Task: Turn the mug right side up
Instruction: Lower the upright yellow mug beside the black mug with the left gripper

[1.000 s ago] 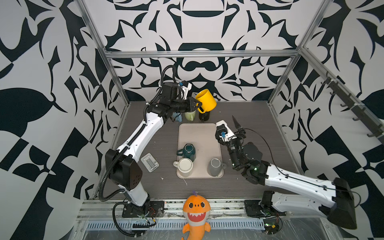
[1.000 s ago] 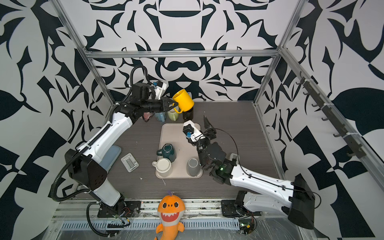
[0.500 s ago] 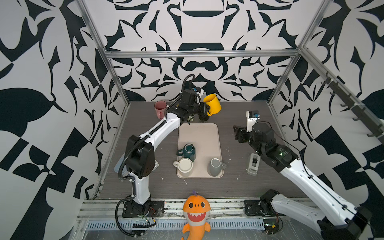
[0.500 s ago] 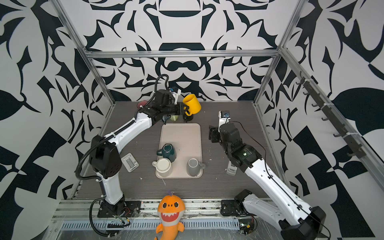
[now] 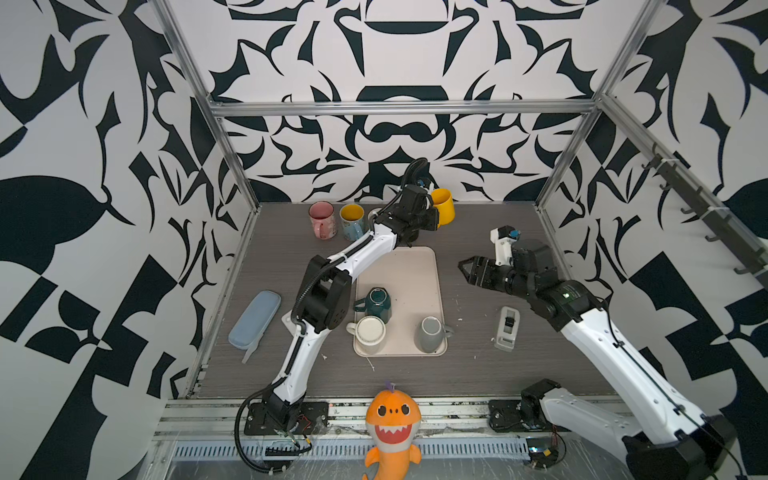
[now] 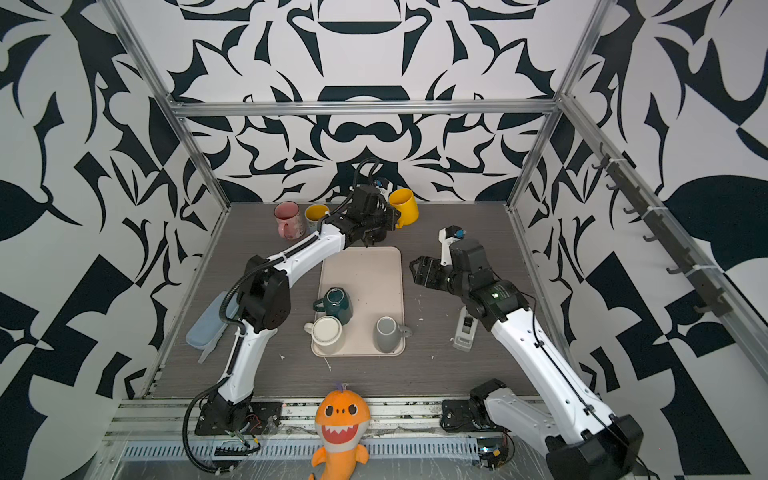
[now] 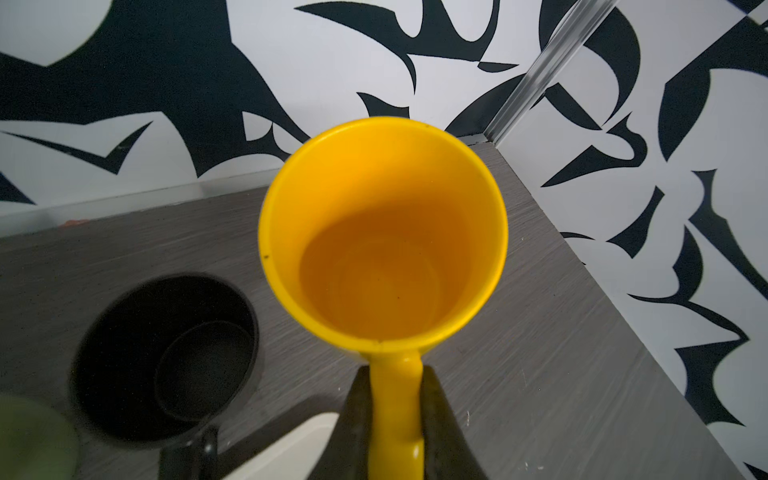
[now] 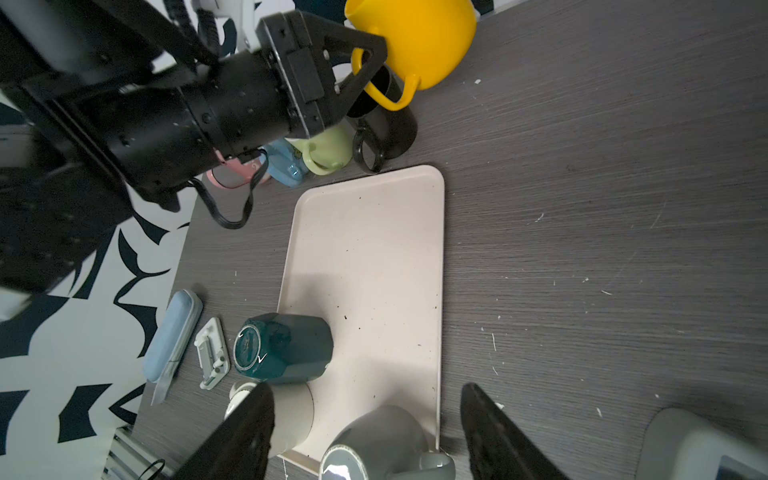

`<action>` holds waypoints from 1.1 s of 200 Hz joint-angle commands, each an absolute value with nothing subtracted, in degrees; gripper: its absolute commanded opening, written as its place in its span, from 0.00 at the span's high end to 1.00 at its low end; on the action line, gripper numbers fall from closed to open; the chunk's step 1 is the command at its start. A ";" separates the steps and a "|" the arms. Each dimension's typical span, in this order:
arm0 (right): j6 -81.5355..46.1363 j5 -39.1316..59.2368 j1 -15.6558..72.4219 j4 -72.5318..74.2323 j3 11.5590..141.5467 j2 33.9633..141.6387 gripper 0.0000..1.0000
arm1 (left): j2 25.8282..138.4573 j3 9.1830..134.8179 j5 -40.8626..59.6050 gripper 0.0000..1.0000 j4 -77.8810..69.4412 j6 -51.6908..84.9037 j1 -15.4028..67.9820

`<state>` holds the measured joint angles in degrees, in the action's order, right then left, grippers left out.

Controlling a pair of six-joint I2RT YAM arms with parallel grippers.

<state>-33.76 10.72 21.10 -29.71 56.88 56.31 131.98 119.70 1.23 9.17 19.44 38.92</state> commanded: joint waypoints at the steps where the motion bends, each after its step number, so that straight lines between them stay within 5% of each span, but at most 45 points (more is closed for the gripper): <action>1: -35.64 12.13 19.85 -29.01 56.18 53.00 0.25 | 134.06 124.41 -0.93 1.00 3.58 16.74 39.70; 220: -37.06 12.67 18.98 -27.74 53.92 52.82 0.24 | 145.24 126.37 -11.58 0.96 0.03 13.11 41.35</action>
